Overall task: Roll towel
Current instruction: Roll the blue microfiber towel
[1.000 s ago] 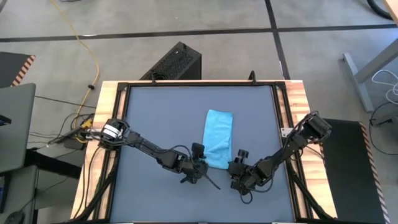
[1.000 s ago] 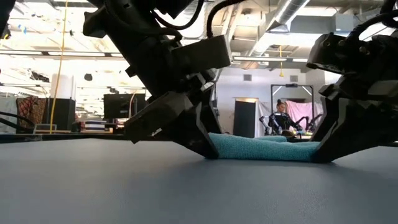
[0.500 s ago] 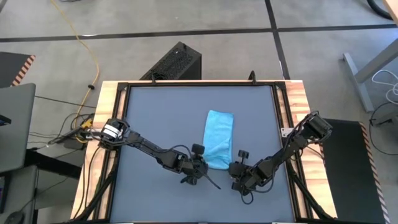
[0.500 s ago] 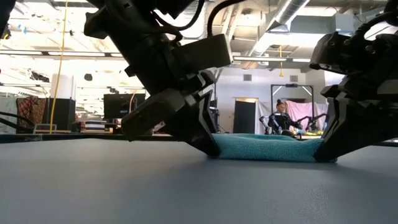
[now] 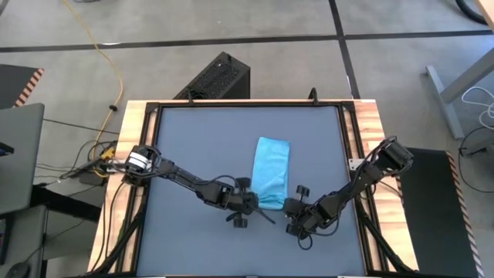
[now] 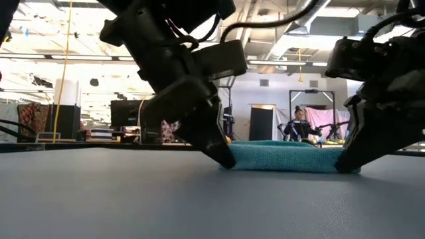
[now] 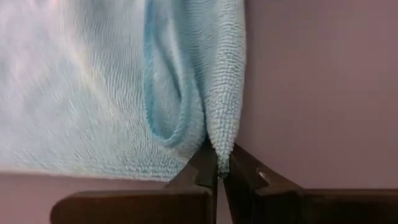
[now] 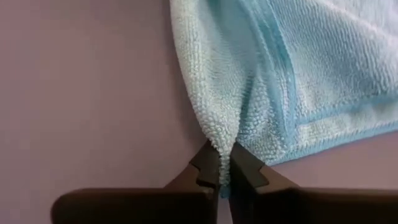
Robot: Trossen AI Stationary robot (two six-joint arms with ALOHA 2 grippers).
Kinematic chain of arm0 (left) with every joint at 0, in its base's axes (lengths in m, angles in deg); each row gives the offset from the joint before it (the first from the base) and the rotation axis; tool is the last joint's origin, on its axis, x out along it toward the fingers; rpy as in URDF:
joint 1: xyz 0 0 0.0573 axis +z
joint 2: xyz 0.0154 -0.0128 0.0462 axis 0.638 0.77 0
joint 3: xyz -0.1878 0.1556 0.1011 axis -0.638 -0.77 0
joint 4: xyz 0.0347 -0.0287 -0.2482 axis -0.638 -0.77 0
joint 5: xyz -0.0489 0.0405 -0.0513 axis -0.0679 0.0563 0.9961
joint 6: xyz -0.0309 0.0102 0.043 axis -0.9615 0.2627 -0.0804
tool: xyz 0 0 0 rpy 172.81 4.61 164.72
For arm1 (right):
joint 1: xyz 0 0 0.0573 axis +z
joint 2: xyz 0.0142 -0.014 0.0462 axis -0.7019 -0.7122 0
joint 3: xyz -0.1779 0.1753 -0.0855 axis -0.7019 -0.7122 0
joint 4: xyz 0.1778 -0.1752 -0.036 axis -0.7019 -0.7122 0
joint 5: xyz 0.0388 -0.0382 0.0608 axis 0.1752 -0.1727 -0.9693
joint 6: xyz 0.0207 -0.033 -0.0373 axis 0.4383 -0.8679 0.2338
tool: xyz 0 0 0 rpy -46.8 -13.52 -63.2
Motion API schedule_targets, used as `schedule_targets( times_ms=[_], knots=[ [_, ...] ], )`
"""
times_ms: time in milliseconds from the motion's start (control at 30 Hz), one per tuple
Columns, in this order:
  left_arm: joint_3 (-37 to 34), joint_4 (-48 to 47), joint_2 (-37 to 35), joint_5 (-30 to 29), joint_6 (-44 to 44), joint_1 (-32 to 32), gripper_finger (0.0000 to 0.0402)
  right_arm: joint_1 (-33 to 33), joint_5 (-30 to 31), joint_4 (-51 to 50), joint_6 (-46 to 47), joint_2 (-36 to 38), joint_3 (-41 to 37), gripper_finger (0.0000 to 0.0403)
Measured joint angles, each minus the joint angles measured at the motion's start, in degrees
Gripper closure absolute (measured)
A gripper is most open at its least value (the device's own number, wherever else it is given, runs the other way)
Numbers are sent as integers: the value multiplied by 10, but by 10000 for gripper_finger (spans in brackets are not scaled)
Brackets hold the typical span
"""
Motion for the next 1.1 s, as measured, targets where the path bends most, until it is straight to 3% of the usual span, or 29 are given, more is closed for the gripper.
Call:
schedule_targets(
  times_ms=[267, 567, 733, 900, 1100],
  knots=[
    [0, 19, -1, 111, -100, 12, 401, -7, -73, -1, 34, 28, -1, 385],
    [0, 26, -2, 132, -147, 11, 401, -24, -120, -2, 57, 42, -1, 382],
    [-2, 22, -25, 91, -125, 2, 401, -37, -125, -8, 57, 62, -1, 383],
    [-2, 6, -40, 85, -125, 3, 401, -50, -128, -12, 57, 75, -1, 383],
    [-6, -2, -40, 134, -177, 13, 401, -68, -148, -13, 60, 76, -1, 383]
  ],
)
